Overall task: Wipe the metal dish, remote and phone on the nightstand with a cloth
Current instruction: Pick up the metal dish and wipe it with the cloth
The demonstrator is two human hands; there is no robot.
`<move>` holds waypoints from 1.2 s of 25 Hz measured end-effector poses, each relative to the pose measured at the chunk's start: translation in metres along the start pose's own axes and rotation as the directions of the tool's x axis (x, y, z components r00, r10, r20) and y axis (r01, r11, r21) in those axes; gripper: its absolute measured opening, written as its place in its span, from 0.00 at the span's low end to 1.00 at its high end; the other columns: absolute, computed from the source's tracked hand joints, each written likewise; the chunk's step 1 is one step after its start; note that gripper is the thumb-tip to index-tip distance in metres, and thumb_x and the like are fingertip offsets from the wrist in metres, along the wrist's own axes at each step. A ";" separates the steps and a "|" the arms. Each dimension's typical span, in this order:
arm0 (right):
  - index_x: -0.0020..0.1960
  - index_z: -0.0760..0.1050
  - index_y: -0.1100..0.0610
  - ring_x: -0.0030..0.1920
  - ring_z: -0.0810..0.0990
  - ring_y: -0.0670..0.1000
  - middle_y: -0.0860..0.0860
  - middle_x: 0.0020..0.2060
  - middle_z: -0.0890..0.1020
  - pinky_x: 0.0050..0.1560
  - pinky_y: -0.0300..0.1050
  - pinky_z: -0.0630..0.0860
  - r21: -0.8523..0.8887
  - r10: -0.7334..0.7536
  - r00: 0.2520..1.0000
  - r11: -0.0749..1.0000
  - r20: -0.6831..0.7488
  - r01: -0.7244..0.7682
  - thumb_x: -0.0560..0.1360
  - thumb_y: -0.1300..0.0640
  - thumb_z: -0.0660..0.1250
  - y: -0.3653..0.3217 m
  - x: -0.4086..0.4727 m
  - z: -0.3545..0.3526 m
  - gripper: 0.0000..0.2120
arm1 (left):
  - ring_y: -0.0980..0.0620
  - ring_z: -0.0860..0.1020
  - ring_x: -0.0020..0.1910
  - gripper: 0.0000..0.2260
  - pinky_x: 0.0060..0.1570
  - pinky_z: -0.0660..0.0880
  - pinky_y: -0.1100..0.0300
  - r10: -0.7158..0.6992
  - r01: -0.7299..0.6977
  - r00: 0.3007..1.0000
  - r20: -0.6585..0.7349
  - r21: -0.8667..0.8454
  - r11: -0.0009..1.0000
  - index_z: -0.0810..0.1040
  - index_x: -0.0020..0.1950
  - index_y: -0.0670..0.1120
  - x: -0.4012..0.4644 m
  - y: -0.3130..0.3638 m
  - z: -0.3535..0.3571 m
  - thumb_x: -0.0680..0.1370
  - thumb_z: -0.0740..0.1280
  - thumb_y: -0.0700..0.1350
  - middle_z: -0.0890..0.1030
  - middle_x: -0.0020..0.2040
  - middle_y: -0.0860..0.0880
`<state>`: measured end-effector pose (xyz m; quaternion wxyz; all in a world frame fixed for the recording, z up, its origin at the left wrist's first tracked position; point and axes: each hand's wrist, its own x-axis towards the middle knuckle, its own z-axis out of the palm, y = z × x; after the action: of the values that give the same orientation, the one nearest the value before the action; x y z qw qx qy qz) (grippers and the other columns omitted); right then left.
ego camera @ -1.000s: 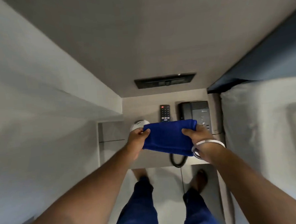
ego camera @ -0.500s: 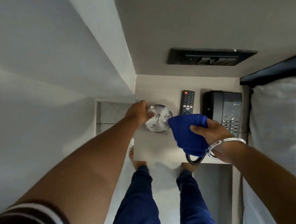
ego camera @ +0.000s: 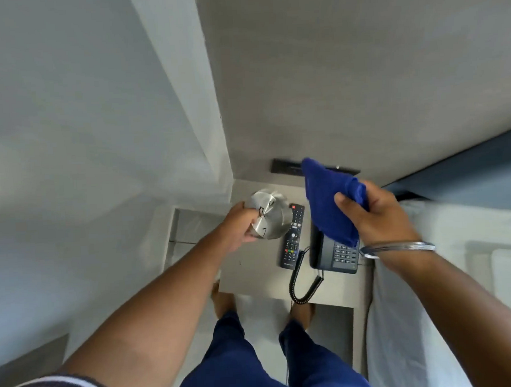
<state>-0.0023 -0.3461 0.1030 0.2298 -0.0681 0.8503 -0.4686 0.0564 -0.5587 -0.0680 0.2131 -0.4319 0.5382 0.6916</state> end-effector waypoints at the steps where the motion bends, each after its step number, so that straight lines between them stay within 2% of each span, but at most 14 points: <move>1: 0.48 0.78 0.46 0.37 0.77 0.37 0.44 0.37 0.81 0.38 0.24 0.71 -0.082 -0.093 0.996 0.992 0.018 0.094 0.76 0.60 0.66 -0.022 -0.005 -0.009 0.09 | 0.43 0.79 0.48 0.19 0.52 0.79 0.39 0.034 -0.028 0.998 0.051 -0.113 0.993 0.73 0.62 0.44 -0.029 0.018 0.004 0.73 0.57 0.32 0.78 0.54 0.41; 3: 0.57 0.79 0.55 0.45 0.77 0.37 0.49 0.46 0.83 0.48 0.23 0.69 -0.233 -0.288 0.952 0.924 0.102 0.304 0.75 0.67 0.65 -0.066 -0.016 -0.023 0.14 | 0.39 0.79 0.54 0.25 0.52 0.79 0.35 0.165 -0.103 0.970 0.176 -0.316 0.943 0.71 0.67 0.44 -0.083 0.052 0.011 0.70 0.57 0.33 0.78 0.60 0.40; 4: 0.60 0.78 0.57 0.52 0.79 0.41 0.52 0.52 0.83 0.54 0.27 0.70 -0.295 -0.357 0.916 0.869 0.183 0.397 0.74 0.69 0.66 -0.084 -0.021 -0.028 0.17 | 0.39 0.79 0.56 0.27 0.51 0.79 0.35 0.249 -0.132 0.936 0.250 -0.406 0.904 0.71 0.68 0.44 -0.107 0.066 0.016 0.68 0.59 0.34 0.79 0.62 0.40; 6: 0.62 0.78 0.58 0.62 0.78 0.53 0.58 0.61 0.80 0.64 0.45 0.72 -0.422 -0.448 0.824 0.710 0.346 0.563 0.72 0.69 0.66 -0.116 -0.035 -0.035 0.20 | 0.40 0.81 0.56 0.27 0.50 0.80 0.38 0.410 -0.148 0.843 0.348 -0.582 0.799 0.75 0.66 0.45 -0.151 0.088 0.020 0.67 0.67 0.36 0.82 0.60 0.42; 8: 0.58 0.79 0.55 0.65 0.76 0.57 0.58 0.64 0.77 0.64 0.54 0.72 -0.528 -0.526 0.727 0.503 0.442 0.685 0.68 0.62 0.67 -0.144 -0.055 -0.045 0.19 | 0.39 0.81 0.59 0.26 0.54 0.79 0.41 0.571 -0.162 0.731 0.375 -0.717 0.678 0.77 0.67 0.43 -0.194 0.108 0.018 0.69 0.74 0.47 0.82 0.62 0.41; 11: 0.56 0.73 0.47 0.66 0.74 0.49 0.48 0.62 0.79 0.63 0.53 0.67 -0.563 -0.614 0.632 0.341 0.473 0.753 0.65 0.42 0.67 -0.187 -0.089 -0.066 0.22 | 0.36 0.69 0.71 0.35 0.71 0.63 0.40 0.671 -0.109 0.619 0.409 -0.801 0.589 0.68 0.74 0.38 -0.248 0.141 0.026 0.77 0.63 0.64 0.69 0.74 0.36; 14: 0.69 0.64 0.53 0.54 0.79 0.47 0.46 0.52 0.81 0.61 0.51 0.69 -0.543 -0.669 0.544 0.244 0.506 0.804 0.64 0.23 0.55 -0.213 -0.107 -0.075 0.45 | 0.36 0.60 0.67 0.35 0.73 0.53 0.46 0.731 -0.114 0.535 0.424 -0.821 0.559 0.61 0.71 0.40 -0.288 0.156 0.051 0.76 0.65 0.62 0.59 0.68 0.36; 16: 0.75 0.56 0.58 0.55 0.76 0.50 0.50 0.56 0.76 0.63 0.49 0.69 -0.578 -0.683 0.522 0.177 0.510 0.797 0.61 0.19 0.50 -0.223 -0.117 -0.073 0.56 | 0.37 0.60 0.71 0.37 0.77 0.48 0.48 0.717 -0.078 0.476 0.509 -0.787 0.611 0.64 0.71 0.38 -0.305 0.156 0.061 0.76 0.60 0.67 0.64 0.68 0.35; 19: 0.73 0.59 0.60 0.62 0.68 0.51 0.52 0.61 0.68 0.68 0.46 0.65 -0.567 -0.681 0.442 0.047 0.584 0.822 0.56 0.18 0.54 -0.235 -0.124 -0.068 0.59 | 0.30 0.49 0.77 0.31 0.76 0.39 0.41 0.739 -0.211 0.476 0.477 -0.754 0.623 0.62 0.71 0.38 -0.325 0.165 0.055 0.79 0.55 0.62 0.58 0.71 0.34; 20: 0.72 0.60 0.60 0.61 0.68 0.51 0.52 0.61 0.68 0.67 0.46 0.65 -0.568 -0.684 0.417 0.004 0.599 0.823 0.56 0.18 0.55 -0.241 -0.124 -0.069 0.59 | 0.30 0.46 0.78 0.30 0.76 0.39 0.42 0.740 -0.233 0.480 0.471 -0.744 0.626 0.61 0.71 0.38 -0.331 0.170 0.050 0.79 0.54 0.60 0.56 0.72 0.34; 22: 0.72 0.61 0.61 0.59 0.71 0.52 0.52 0.61 0.70 0.64 0.46 0.69 -0.607 -0.692 0.398 -0.073 0.603 0.792 0.56 0.18 0.55 -0.254 -0.122 -0.077 0.59 | 0.33 0.53 0.77 0.31 0.77 0.45 0.44 0.764 -0.269 0.471 0.441 -0.753 0.600 0.61 0.73 0.37 -0.340 0.177 0.041 0.80 0.53 0.60 0.61 0.72 0.34; 26: 0.69 0.65 0.64 0.49 0.77 0.56 0.53 0.53 0.75 0.61 0.51 0.74 -0.740 -0.692 0.485 -0.105 0.534 0.664 0.56 0.16 0.50 -0.267 -0.133 -0.097 0.62 | 0.41 0.72 0.69 0.30 0.71 0.64 0.46 0.826 -0.385 0.421 0.375 -0.750 0.537 0.72 0.71 0.41 -0.357 0.193 0.033 0.78 0.60 0.61 0.77 0.67 0.38; 28: 0.59 0.72 0.59 0.40 0.74 0.51 0.48 0.44 0.75 0.52 0.49 0.76 -0.694 -0.727 0.468 -0.016 0.502 0.720 0.57 0.16 0.53 -0.264 -0.145 -0.102 0.52 | 0.42 0.78 0.63 0.29 0.65 0.72 0.49 0.850 -0.421 0.414 0.326 -0.760 0.496 0.76 0.70 0.44 -0.366 0.203 0.035 0.74 0.67 0.59 0.81 0.63 0.40; 30: 0.55 0.73 0.54 0.42 0.75 0.49 0.45 0.43 0.76 0.49 0.47 0.76 -0.520 -0.749 0.422 0.122 0.510 0.845 0.62 0.21 0.58 -0.265 -0.155 -0.104 0.40 | 0.44 0.79 0.60 0.30 0.62 0.74 0.51 0.891 -0.499 0.353 0.285 -0.749 0.437 0.71 0.73 0.45 -0.368 0.210 0.037 0.74 0.65 0.59 0.81 0.62 0.42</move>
<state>0.0610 -0.3612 0.4209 -0.0534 -0.6237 0.7681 -0.1351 0.0807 -0.5311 0.3551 -0.0807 0.0892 0.3409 0.9324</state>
